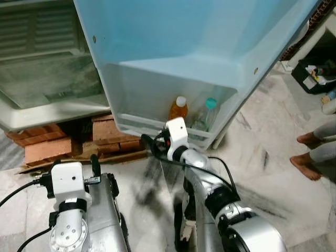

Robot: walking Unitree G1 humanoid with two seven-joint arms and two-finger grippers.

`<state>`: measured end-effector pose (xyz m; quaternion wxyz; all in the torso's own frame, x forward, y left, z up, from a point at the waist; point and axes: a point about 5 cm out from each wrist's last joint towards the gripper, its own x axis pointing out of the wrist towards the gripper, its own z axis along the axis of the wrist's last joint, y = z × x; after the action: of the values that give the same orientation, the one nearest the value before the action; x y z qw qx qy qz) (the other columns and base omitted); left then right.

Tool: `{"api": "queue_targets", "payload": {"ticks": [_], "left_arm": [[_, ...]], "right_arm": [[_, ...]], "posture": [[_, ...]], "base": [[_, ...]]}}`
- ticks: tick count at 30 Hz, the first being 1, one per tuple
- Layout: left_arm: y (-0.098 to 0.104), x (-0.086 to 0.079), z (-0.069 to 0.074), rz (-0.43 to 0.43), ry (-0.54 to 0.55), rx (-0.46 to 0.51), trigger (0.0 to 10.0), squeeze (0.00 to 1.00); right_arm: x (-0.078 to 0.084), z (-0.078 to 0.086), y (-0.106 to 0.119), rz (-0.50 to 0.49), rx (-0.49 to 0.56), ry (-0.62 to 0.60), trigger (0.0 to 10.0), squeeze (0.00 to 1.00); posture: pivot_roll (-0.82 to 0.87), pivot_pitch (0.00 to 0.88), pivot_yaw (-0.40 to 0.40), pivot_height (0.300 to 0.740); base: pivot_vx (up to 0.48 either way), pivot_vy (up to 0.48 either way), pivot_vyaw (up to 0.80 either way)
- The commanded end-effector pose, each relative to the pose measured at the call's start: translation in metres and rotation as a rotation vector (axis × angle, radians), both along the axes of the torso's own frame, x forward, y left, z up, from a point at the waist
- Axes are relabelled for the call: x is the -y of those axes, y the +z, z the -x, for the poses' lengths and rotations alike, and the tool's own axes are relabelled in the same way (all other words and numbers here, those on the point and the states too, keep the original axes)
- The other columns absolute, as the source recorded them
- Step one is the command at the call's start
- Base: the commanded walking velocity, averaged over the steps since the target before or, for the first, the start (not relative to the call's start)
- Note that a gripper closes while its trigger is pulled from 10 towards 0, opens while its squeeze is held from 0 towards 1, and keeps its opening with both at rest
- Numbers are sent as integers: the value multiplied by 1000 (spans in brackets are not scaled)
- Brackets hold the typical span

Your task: Restocking fridge

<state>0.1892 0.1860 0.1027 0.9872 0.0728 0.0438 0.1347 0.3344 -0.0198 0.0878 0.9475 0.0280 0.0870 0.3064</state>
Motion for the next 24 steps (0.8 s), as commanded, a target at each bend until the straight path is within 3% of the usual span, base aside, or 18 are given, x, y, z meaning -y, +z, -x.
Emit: {"api": "queue_targets", "payload": {"ticks": [1,12,24], "left_arm": [[-1,0,3,-3,14,-12,10000,0],[-1,3,2,0,10,-15,10000,0],[-1,2,-2,-9,11,-14,10000,0]], "right_arm": [[-39,3,19,-70,23,55,10000,0],[-22,-13,21,33,47,-97,10000,0],[-3,-19,15,90,40,-175,10000,0]], "posture": [[164,269,-100,522],[156,270,-102,522],[149,265,-99,522]], "base": [[0,0,0],[0,0,0],[0,0,0]]}}
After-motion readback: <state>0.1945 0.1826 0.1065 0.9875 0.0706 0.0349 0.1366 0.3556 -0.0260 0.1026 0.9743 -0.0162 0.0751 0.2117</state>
